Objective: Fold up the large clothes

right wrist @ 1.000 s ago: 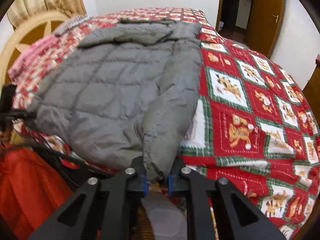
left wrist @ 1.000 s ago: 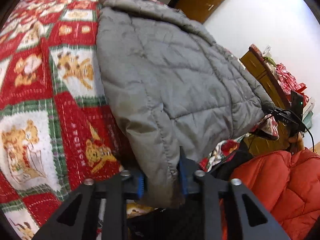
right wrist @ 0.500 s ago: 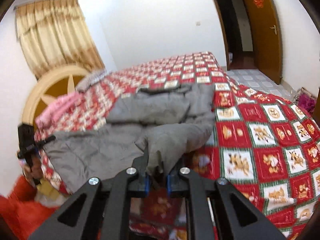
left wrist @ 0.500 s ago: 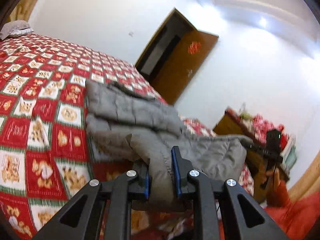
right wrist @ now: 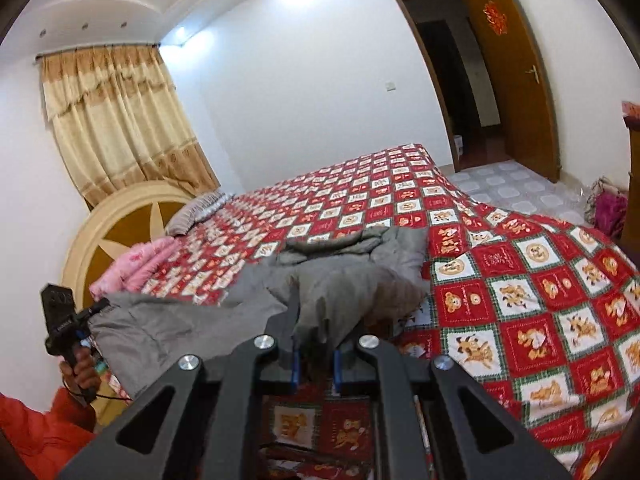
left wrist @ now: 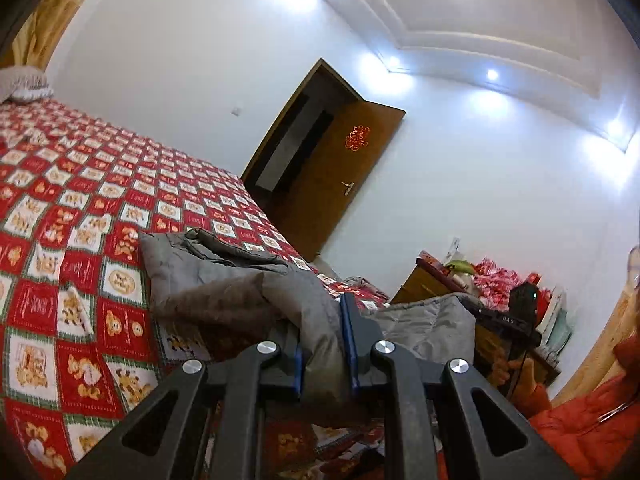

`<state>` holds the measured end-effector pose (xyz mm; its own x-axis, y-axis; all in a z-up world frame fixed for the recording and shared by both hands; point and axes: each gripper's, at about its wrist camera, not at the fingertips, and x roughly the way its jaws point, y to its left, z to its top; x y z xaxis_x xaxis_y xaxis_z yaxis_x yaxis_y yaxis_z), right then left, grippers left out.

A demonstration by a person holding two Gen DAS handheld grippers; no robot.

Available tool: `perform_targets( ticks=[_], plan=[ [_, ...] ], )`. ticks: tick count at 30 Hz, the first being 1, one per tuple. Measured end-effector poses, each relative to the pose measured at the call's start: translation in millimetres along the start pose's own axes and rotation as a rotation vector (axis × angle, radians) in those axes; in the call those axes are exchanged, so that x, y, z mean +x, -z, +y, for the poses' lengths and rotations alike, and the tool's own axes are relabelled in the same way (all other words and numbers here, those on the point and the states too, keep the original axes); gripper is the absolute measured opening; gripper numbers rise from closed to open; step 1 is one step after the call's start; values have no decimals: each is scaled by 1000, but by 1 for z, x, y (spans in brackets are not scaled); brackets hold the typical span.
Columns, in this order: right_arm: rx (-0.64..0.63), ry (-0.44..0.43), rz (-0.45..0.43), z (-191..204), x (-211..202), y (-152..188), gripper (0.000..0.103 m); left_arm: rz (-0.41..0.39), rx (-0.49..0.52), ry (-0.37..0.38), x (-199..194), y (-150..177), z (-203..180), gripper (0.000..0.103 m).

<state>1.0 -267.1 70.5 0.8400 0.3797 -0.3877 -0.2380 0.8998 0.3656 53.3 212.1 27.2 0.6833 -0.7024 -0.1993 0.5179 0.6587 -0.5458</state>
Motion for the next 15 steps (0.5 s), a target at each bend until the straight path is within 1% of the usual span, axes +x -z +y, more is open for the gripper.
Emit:
perform_targets(
  ticks=[2,4,7,8,11,12,13,15],
  plan=[
    [4,-9,-12,-2,0,-7,14,-15,-14,-7,-2,-6,1,16],
    [-4,-1,-20,-4,6,-18,14,-37,-19,-44,3,-22,6,16],
    [-4,6,-39,-10,30,-49,14,-52,-52,-82,19,-46,16,16],
    [2,11,-45,-14,42,-60,13,-53,-74,-105,33,-61,25,16],
    [20,41,-38,-28,83,-88,13,-32,-109,-173,74,-93,51,16],
    [28,67,-25,-35,108,-102,13,-25,-120,-189,81,-98,58,16],
    [40,78,-15,-42,123,-108,13,-18,-145,-223,96,-106,71,16],
    [91,107,15,-61,168,-124,13,6,-205,-290,130,-118,104,16]
  ],
)
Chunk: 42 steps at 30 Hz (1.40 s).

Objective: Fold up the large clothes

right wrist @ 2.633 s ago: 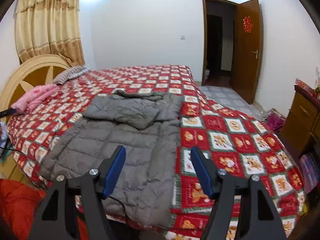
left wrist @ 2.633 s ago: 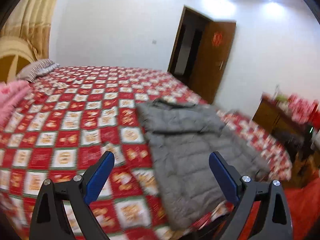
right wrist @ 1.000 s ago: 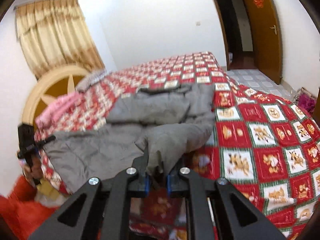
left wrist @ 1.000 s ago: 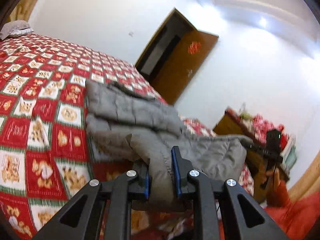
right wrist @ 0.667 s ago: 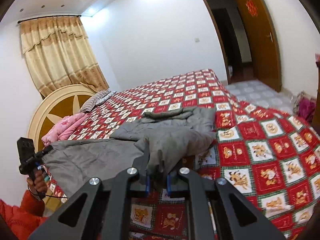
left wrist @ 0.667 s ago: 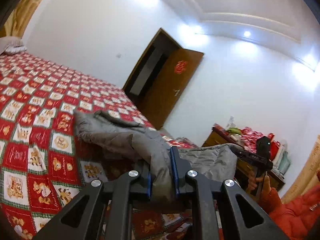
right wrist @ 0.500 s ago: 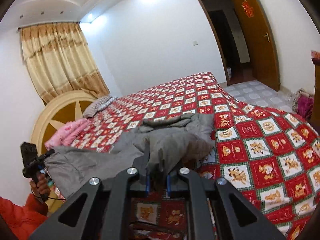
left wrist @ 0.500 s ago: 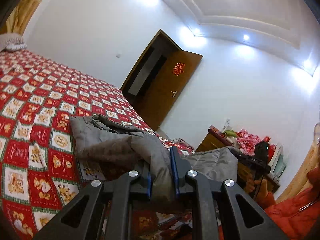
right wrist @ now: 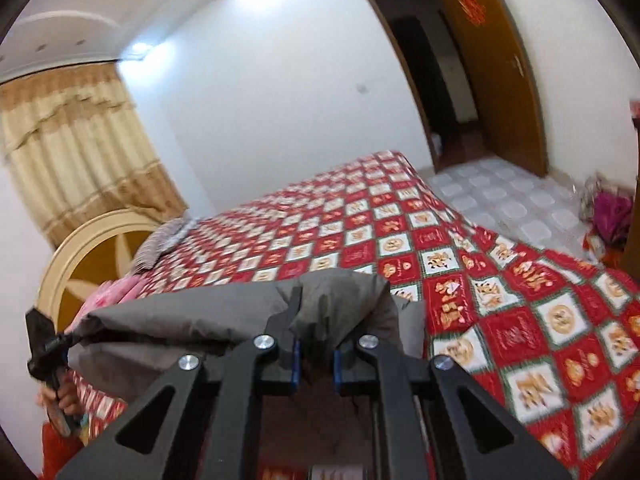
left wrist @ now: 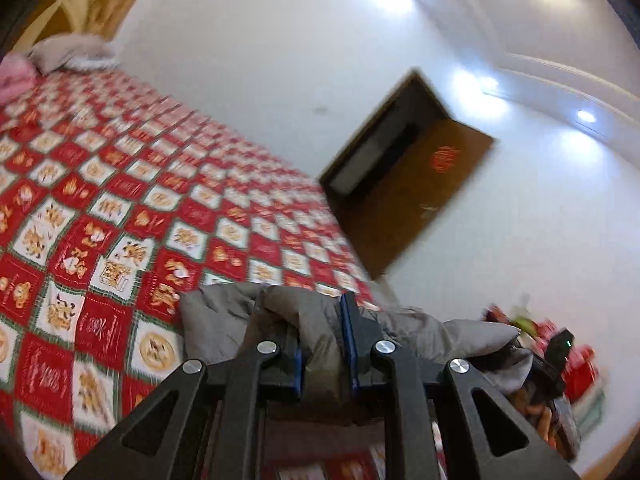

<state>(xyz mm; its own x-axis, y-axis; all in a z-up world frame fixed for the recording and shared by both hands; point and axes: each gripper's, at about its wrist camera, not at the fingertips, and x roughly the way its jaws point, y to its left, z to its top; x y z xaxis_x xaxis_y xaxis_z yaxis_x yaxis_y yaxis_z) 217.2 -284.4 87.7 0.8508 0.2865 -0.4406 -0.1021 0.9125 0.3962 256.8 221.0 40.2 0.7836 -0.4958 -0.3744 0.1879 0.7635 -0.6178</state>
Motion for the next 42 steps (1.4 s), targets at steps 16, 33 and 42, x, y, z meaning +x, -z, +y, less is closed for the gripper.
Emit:
perform_targets(
  ticks=[16,33,42],
  plan=[
    [85,341,213,-68,236,56,27,289,-299,-268,188,17,130,20],
    [-8,190,22,-20,130,-13,40,89,-88,-420,89,-40,54,95],
    [-279,127,319,74,259,32,28,322,211,-394,247,14,-27,95]
  ],
)
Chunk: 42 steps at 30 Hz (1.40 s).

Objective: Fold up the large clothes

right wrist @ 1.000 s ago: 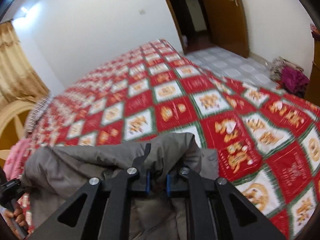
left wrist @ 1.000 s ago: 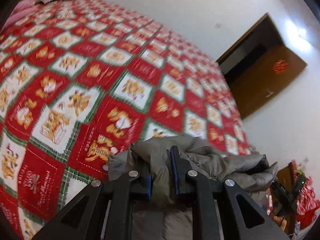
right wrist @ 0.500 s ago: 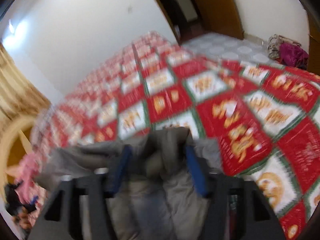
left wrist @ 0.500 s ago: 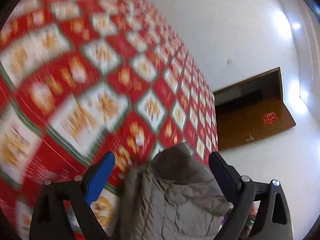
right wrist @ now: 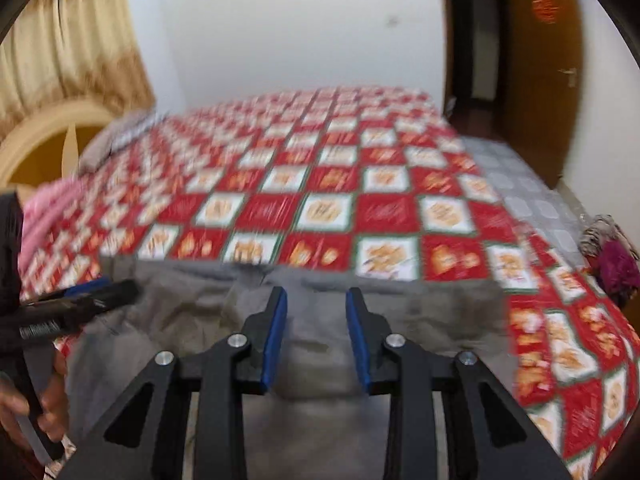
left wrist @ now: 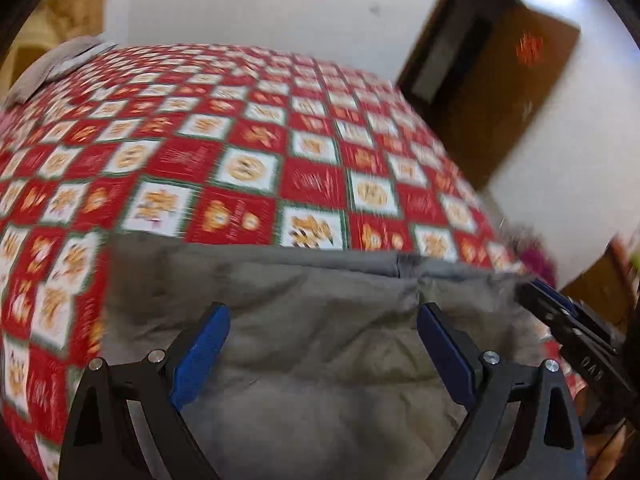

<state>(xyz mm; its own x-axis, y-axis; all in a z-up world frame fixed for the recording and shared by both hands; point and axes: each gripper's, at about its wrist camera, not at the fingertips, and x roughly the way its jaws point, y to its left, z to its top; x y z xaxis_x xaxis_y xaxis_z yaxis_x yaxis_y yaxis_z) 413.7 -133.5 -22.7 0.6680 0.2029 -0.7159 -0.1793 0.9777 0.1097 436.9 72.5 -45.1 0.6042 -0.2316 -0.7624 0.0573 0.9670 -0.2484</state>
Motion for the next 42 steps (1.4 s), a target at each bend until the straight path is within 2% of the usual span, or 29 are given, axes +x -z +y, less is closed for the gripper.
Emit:
perform_targets(
  ticks=[1,4,5,6,8,10,13,16,18,23,27,30,33,34,35,36,39,42],
  plan=[
    [-16,-2,14,1,13,3,23,0,34,-36,12,-1,-3,95],
    [-58,42,21,1,42,11,23,-20,101,-146,35,0,0,95],
    [-55,65,33,-2,55,16,23,-8,101,-160,42,2,6,95],
    [-38,72,44,-7,65,20,23,1,88,-157,50,3,9,95],
    [19,56,56,-19,80,28,21,5,15,-104,62,5,27,95],
    [72,20,42,-28,87,32,21,-28,-24,-72,65,7,35,95],
    [86,-12,24,-27,91,38,21,-97,-30,-50,63,18,37,95],
    [76,-11,31,-25,97,39,21,-140,-38,-72,68,26,34,95],
    [81,-12,28,-26,99,40,20,-142,-25,-88,76,24,30,97],
    [96,5,32,-28,106,38,17,-109,-20,-122,94,19,32,99],
    [110,28,11,-34,92,34,17,-107,-11,-134,94,22,31,99],
    [206,104,-88,-63,57,30,18,-113,-17,-123,94,22,33,99],
    [298,183,-71,-101,48,35,19,-115,-14,-125,94,22,32,99],
    [340,192,-56,-115,48,40,14,-115,-12,-126,94,22,31,99],
    [401,168,-40,-132,50,47,10,-115,-10,-126,94,22,31,99],
    [446,144,-33,-144,53,55,0,-114,-8,-123,94,21,30,99],
    [549,67,-69,-164,60,73,0,-114,-6,-113,94,21,30,100],
    [580,39,-94,-168,61,79,0,-113,-8,-113,94,21,30,100]
  ],
)
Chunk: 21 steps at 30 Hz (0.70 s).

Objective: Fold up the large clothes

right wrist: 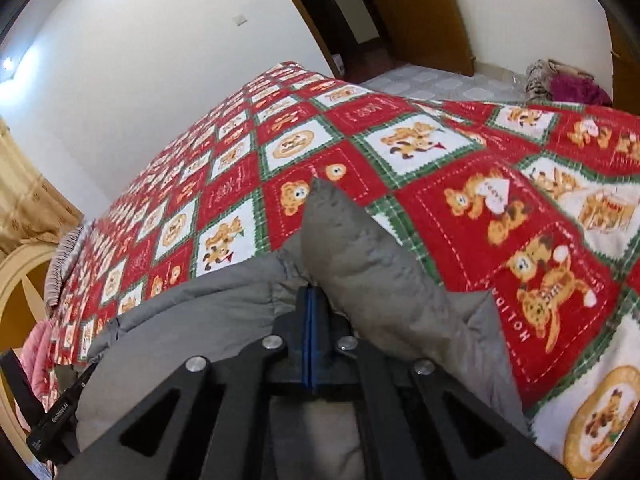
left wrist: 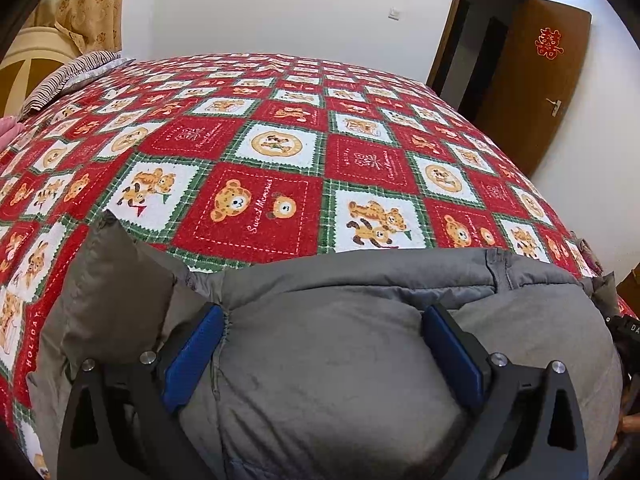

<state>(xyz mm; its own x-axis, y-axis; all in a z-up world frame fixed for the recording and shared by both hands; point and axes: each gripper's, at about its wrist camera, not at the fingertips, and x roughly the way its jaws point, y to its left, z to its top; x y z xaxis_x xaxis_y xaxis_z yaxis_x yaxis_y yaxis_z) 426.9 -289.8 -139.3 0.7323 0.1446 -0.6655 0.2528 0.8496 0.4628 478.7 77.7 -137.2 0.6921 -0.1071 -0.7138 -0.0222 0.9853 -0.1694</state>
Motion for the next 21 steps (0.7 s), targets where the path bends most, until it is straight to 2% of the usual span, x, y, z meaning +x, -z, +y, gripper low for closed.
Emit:
perform_targets(
  ticks=[3,14,17,19,21],
  plan=[
    [70,-63,-10,-14,3,2,0,3,3,-12,2,-1,-1,100],
    [17,-1,4,-3,-1,-1,0,5,17,-33,0,1,-3,100],
    [-66,88,35,13,-6,-7,1,10,24,-44,0,1,-4,100],
    [-173,146,-3,36,-23,-6,15,18,33,-55,0,1,-5,100],
    [-238,155,-50,56,-43,-2,18,32,44,-69,-2,1,-6,100]
  ],
)
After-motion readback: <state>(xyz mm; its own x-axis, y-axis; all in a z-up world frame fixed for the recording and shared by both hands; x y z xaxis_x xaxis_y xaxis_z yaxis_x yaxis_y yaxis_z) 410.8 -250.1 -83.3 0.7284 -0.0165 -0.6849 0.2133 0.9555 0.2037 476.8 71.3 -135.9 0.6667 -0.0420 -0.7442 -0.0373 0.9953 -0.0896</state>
